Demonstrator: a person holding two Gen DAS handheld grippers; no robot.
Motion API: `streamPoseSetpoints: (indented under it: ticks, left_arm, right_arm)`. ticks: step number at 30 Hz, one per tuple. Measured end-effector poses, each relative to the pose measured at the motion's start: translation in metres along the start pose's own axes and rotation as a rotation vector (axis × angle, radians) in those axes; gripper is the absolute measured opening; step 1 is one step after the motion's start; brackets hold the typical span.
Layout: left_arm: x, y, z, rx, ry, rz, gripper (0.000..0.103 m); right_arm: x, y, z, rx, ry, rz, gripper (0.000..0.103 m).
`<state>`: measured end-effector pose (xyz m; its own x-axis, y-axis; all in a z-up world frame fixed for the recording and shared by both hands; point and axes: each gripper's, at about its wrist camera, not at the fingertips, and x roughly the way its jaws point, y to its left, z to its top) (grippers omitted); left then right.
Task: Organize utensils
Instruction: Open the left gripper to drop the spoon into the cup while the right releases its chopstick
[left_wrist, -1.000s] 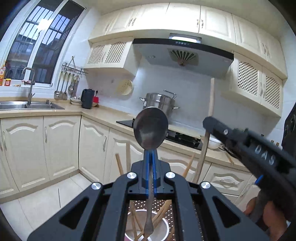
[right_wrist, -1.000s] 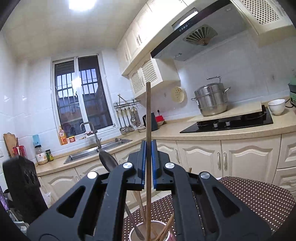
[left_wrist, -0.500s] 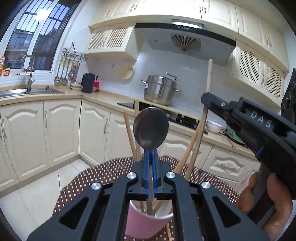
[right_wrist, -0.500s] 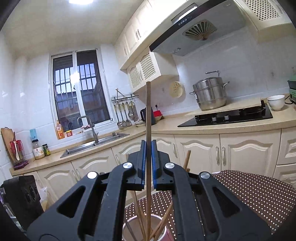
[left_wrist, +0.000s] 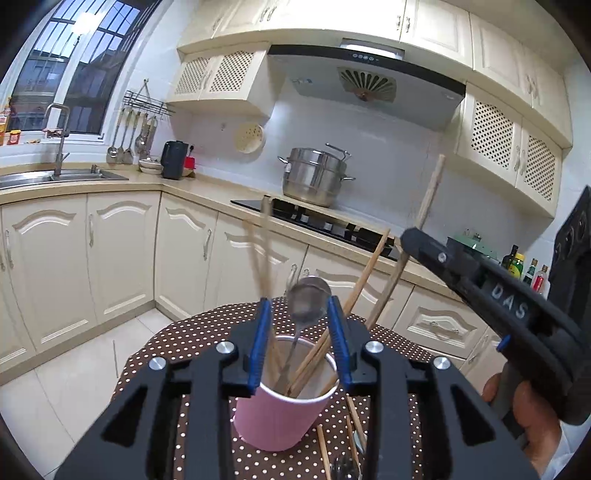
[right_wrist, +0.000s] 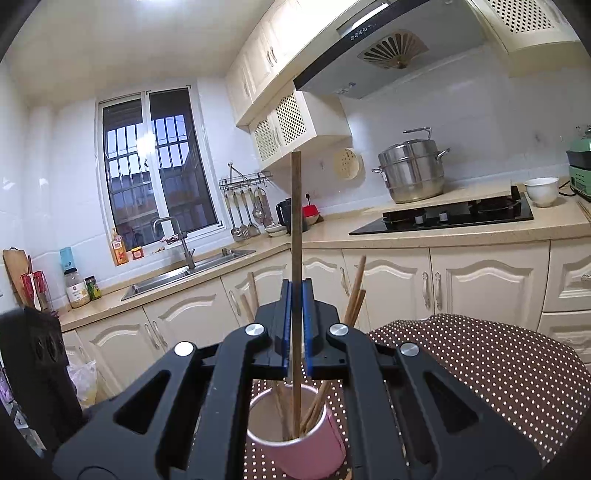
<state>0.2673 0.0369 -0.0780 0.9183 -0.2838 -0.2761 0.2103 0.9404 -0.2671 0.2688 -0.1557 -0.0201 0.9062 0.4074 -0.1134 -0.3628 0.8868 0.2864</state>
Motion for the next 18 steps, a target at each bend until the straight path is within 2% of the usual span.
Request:
streamPoseSetpoints:
  ticks: [3,10,18]
  left_arm:
    - [-0.006,-0.001,0.005,-0.012,0.002,0.027,0.038]
    - [-0.021,-0.004,0.01,0.015,0.002,0.092,0.044]
    - [-0.03,-0.008,0.011,0.042,0.026,0.128,0.046]
  right_arm:
    - [-0.004,0.001,-0.002,0.003,0.008,-0.005,0.006]
    - [-0.006,0.005,-0.011,-0.002,0.043,-0.019,0.006]
    - [-0.002,0.008,-0.022,0.004,0.097,-0.035,0.006]
